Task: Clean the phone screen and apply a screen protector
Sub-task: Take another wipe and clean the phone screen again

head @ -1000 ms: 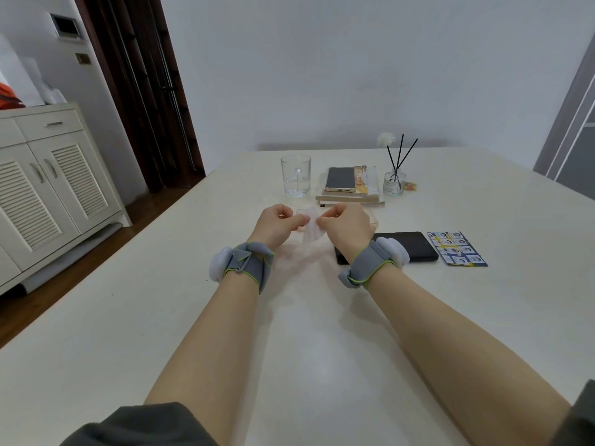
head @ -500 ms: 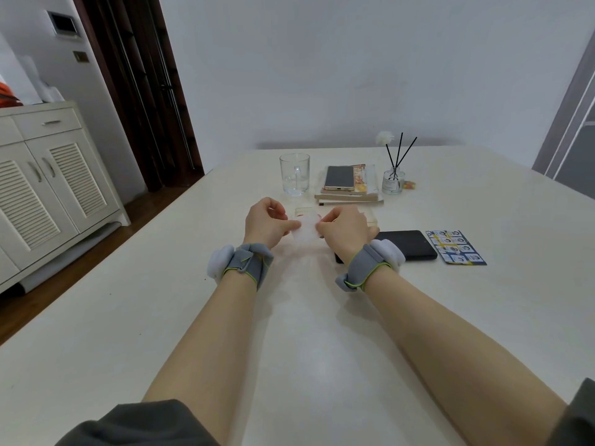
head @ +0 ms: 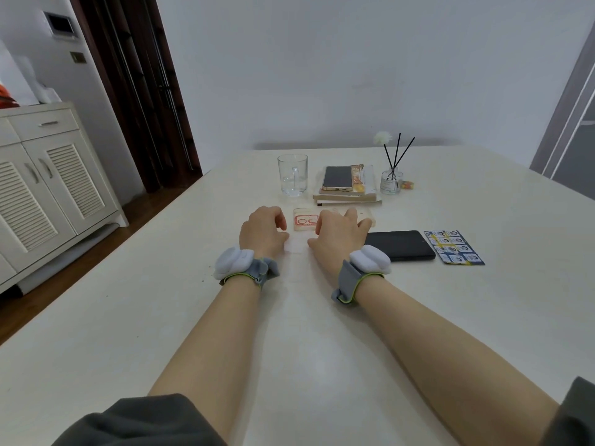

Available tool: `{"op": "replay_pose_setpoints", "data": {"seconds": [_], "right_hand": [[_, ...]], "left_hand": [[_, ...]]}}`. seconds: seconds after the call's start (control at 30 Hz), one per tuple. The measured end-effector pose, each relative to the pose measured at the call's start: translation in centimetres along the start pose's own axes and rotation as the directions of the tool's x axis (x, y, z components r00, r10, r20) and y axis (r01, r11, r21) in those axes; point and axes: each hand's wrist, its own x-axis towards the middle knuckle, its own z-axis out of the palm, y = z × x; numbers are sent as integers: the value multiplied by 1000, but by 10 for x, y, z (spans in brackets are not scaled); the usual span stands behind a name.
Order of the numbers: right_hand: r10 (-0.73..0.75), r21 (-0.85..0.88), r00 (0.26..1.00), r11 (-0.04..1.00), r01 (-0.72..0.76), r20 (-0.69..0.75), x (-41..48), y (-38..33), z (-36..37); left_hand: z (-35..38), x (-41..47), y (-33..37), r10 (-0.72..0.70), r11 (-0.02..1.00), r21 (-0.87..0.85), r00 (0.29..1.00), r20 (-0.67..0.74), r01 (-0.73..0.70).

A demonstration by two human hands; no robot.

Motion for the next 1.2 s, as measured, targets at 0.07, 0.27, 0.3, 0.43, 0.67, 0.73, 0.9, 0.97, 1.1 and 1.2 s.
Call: {"op": "replay_pose_setpoints", "data": {"seconds": [0.07,0.27,0.3,0.43,0.67,0.73,0.9,0.97,1.1,1.2], "right_hand": [[-24,49,999,998,26,-36,0,0,-4],[58,170,998,984,-55,-13,-2,1,-21],[65,185,998,981,-62,-7,-3,3,-24],[78,245,997,966,-82,25,-7,12,-32],[-12,391,992,920,-40,129,-18,35,-47],[-86,528,977,849,-32,197,-16,41,-56],[-194,729,913,669,-144,358,-18,47,-67],[-186,746,905,640,-183,382,-18,53,-66],[-153,750,899,618,-237,410,-18,62,-68],[-127,775,906,573,-264,403,-12,69,-69]], "left_hand": [[-6,0,3,31,999,14,1000,5,-31],[-28,-2,10,110,994,-66,894,434,-90],[-29,-4,10,120,993,-77,869,480,-95],[-28,-6,11,137,990,-93,842,521,-103],[-29,-6,24,131,991,-79,804,580,-104],[-32,-6,31,169,977,-202,817,552,-66],[-22,-12,54,202,891,-455,904,377,-9],[-16,-15,59,203,862,-506,926,319,-15],[-8,-15,63,182,790,-613,960,212,-14],[-5,-14,66,140,762,-647,979,149,-10]]}}
